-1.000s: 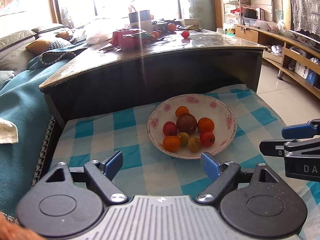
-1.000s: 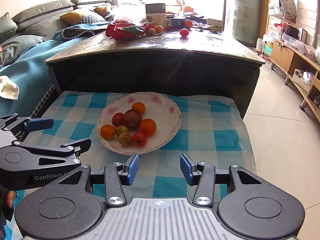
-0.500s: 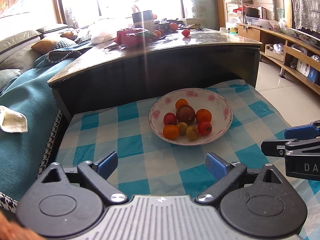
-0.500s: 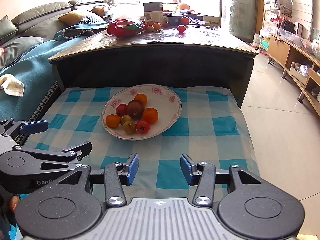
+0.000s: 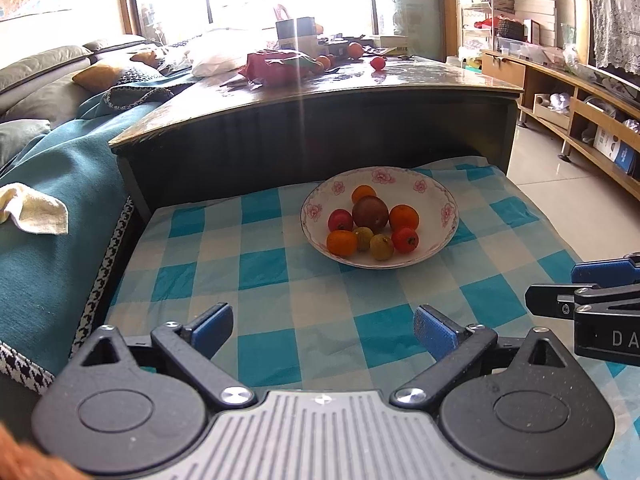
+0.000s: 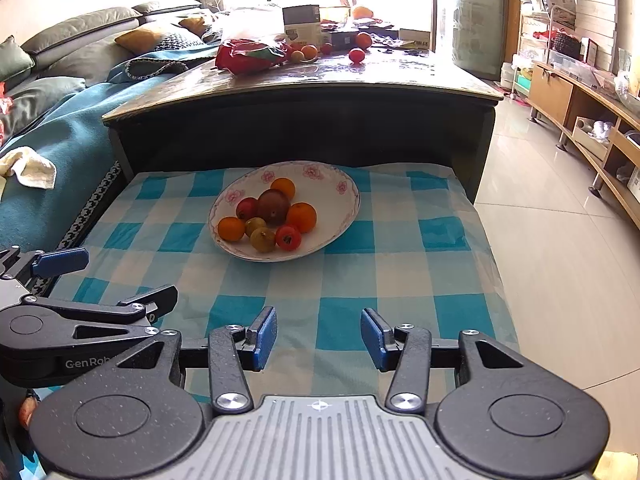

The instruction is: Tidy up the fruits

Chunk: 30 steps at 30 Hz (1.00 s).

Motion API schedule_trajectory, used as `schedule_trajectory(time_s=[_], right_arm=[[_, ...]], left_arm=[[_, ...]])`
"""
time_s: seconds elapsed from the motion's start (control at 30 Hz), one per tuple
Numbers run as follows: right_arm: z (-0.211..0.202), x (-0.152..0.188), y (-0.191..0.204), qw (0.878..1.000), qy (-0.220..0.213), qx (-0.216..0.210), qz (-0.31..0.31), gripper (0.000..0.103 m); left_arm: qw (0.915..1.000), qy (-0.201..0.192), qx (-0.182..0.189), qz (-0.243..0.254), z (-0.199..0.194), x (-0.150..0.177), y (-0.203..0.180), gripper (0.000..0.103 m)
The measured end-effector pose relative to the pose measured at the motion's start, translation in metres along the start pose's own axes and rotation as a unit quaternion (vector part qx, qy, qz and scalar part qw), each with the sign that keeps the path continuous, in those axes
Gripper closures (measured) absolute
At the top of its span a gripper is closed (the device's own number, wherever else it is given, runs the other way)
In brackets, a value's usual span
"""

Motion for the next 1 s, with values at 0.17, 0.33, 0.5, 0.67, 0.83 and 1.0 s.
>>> schedule_trajectory(time_s=[0.17,0.33,0.5,0.67,0.83,1.0], right_arm=[[-0.008,0.004,0.003,1.000,-0.001,-0.002,0.000,0.062],[-0.017,0.009,0.007,1.000,-0.001,-0.003,-0.002,0.062],[-0.025,0.012,0.009,1.000,-0.005,-0.003,-0.002,0.062],[-0.032,0.015,0.008,1.000,-0.006,0.001,0.001,0.062],[-0.038,0.019,0.009,1.000,-0.005,-0.001,0.003,0.061],[-0.043,0.025,0.014,1.000,0.000,-0.003,-0.003,0.061]], left_arm=[[1.0000,-0.001,-0.001,-0.003,-0.010,0.003,0.000,0.000],[1.0000,-0.005,-0.004,-0.002,-0.019,0.005,0.001,0.000],[1.0000,-0.005,-0.003,-0.002,-0.027,0.010,0.001,0.000],[1.0000,-0.005,-0.004,-0.004,-0.034,0.013,0.002,0.000],[1.0000,-0.001,-0.004,-0.007,-0.044,0.020,0.001,0.000],[1.0000,0.000,-0.001,-0.002,-0.052,0.024,-0.002,0.000]])
Point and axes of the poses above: each gripper's, at about its wrist camera, not at the fingertips, and z roughly the way its jaws point, y to its left, x to its underside, the point moved 4 cm from there along z, roughly the way its jaws point, and after that the axes turned 9 degrees about -y, right-handed, at the moved point
